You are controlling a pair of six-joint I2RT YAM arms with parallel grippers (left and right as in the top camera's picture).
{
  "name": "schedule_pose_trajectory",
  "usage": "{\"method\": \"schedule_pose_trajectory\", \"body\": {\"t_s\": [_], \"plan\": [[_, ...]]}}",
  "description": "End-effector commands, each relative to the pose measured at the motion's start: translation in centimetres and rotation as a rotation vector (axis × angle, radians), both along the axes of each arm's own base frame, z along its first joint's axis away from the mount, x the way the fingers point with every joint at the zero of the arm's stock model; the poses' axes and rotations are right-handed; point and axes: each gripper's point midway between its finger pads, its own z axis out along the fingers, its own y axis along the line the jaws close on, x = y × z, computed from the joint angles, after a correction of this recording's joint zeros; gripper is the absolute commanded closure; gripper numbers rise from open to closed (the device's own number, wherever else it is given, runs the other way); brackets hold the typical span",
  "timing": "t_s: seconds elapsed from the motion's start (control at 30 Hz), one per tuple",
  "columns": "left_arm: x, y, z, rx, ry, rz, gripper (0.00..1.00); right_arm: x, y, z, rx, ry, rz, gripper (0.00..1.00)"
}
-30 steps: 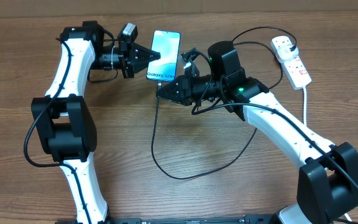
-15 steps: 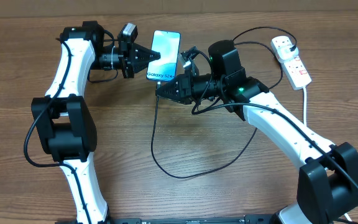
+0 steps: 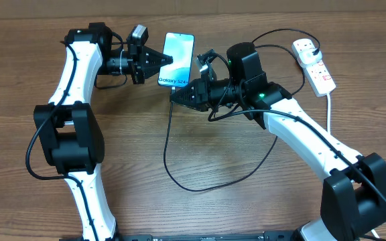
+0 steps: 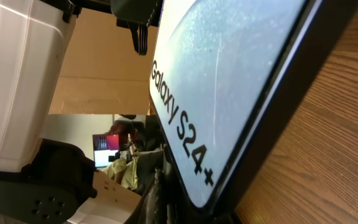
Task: Plug charger to phone and switch on socket
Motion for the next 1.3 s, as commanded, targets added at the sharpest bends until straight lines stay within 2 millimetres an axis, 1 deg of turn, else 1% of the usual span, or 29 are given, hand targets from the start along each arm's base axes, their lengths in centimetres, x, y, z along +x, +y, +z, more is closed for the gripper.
{"method": "schedule_pose_trajectory", "body": {"t_s": [0.0,0.53,0.77,1.27], "plan": [[0.11,0.10,1.47,-0.054,-0.038,0.007,0.96,0.47,-0.11,0.27,0.004,-0.006,-0.009,0.96],[0.08,0.00,1.48,-0.054,-0.038,0.004,0.96,0.48,-0.11,0.26,0.003,-0.006,-0.010,0.96],[-0.13,-0.54,1.47,-0.054,-0.038,-0.008,0.96,0.47,-0.11,0.26,0.003,-0.005,-0.010,0.97],[-0.15,-0.56,1.48,-0.055,-0.040,-0.009,0.96,0.49,-0.13,0.26,0.003,-0.006,-0.011,0.96]]}}
